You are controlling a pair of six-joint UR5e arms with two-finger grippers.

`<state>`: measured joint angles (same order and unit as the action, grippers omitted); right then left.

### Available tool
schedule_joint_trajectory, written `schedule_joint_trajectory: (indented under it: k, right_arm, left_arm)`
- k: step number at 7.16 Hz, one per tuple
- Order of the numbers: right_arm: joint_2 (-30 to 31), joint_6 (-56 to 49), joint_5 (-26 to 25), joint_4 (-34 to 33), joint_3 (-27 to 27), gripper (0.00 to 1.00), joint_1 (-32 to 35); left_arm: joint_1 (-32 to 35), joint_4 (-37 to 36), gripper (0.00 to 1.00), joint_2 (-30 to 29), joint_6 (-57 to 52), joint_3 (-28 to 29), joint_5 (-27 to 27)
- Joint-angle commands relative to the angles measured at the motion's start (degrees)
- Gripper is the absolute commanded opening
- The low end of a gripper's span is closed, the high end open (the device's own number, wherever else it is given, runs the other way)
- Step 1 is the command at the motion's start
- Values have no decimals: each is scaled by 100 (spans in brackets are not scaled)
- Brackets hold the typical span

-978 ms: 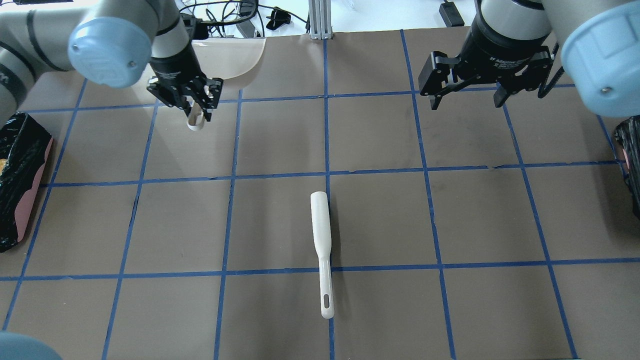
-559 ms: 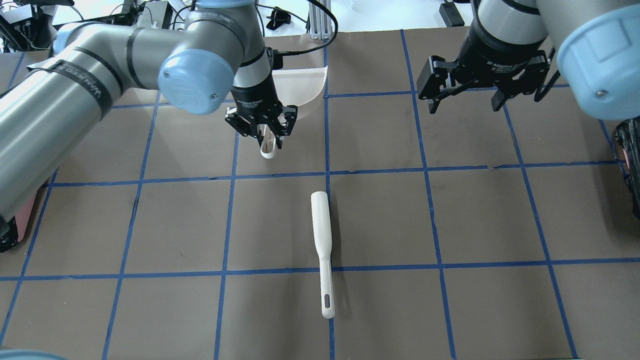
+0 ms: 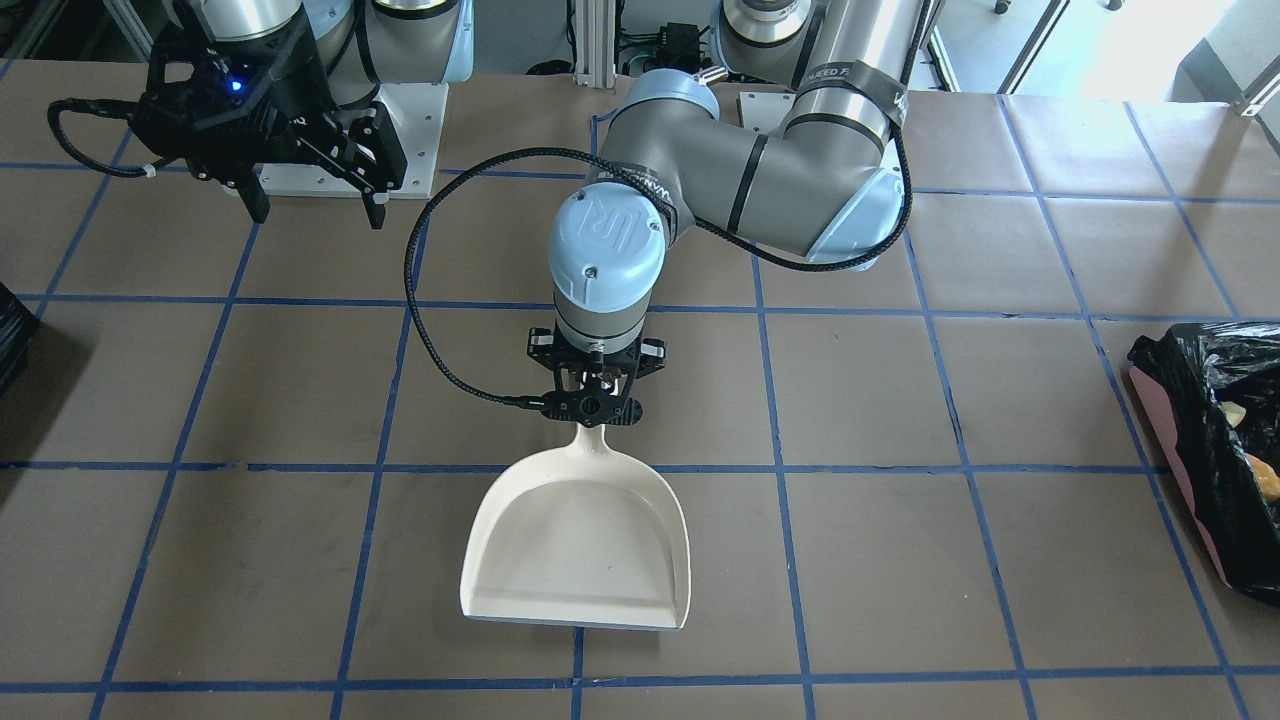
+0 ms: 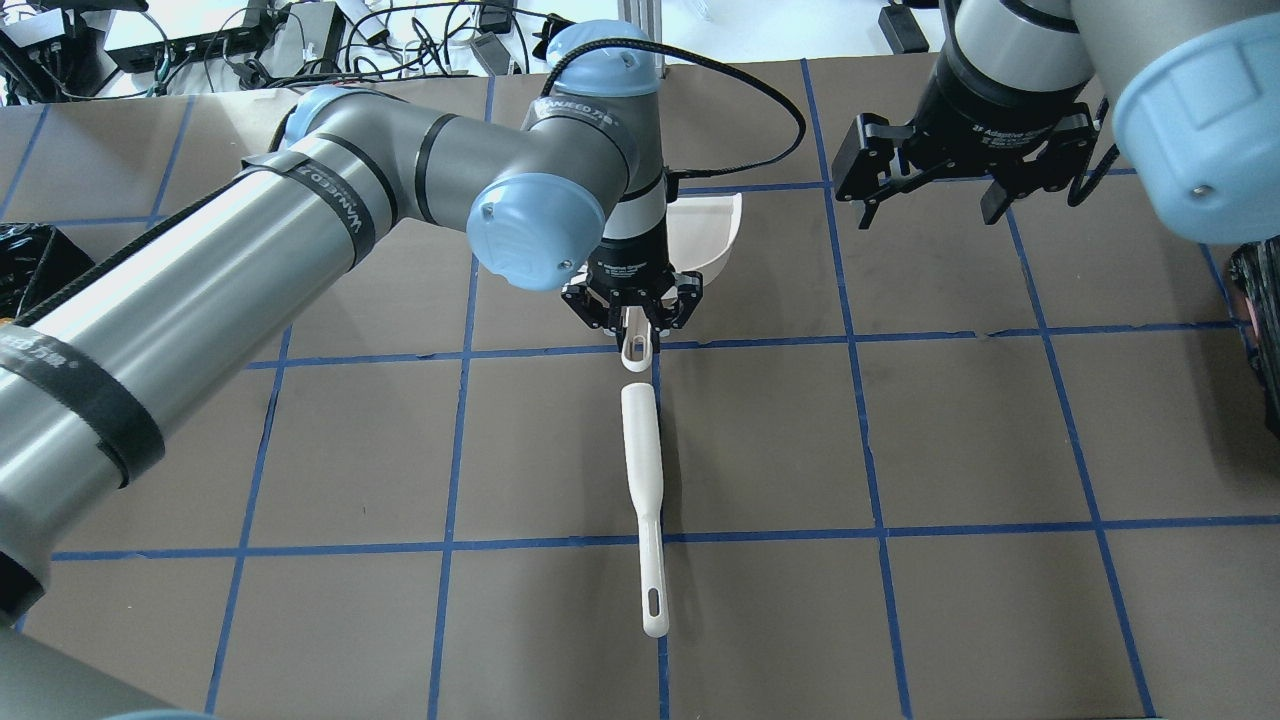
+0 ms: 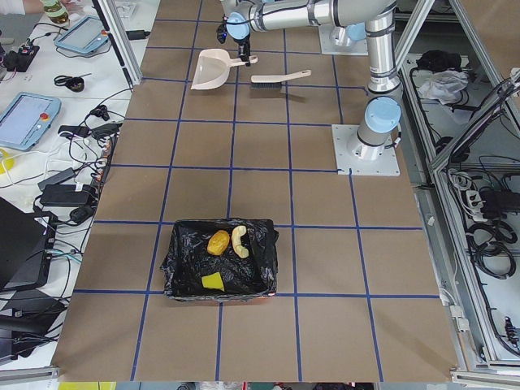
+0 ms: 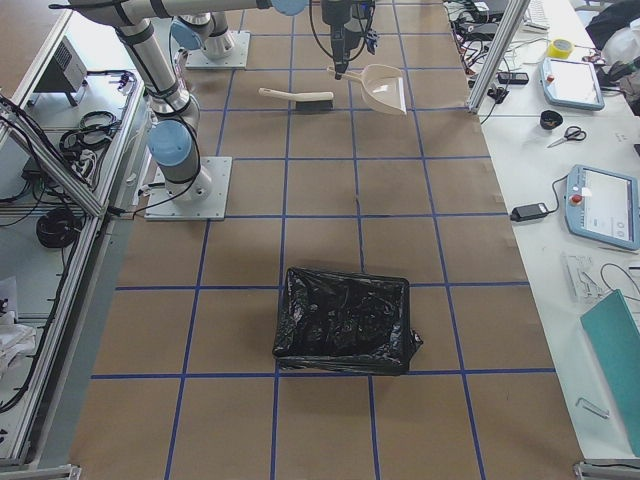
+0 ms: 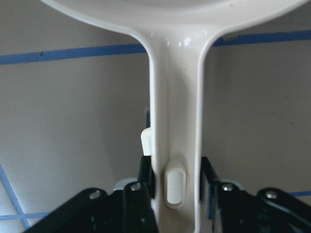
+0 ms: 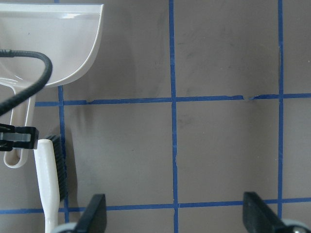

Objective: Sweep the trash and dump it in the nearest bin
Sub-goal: 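Lower the dustpan onto the brush handle with the left gripper and release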

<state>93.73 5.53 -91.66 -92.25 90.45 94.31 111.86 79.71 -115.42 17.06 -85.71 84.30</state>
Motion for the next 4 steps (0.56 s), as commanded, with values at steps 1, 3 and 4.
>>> schedule_joint_trajectory:
  k: [1, 3, 4]
  right_arm:
    - [-21, 9, -19, -38, 43, 100, -9]
    - [-29, 1, 16, -126, 52, 100, -9]
    - [-47, -8, 8, -126, 60, 100, -9]
  left_arm:
    - [82, -427, 0, -208, -70, 19, 7]
    - [73, -509, 0, -357, -553, 37, 77]
    - [73, -500, 0, -393, -554, 20, 130]
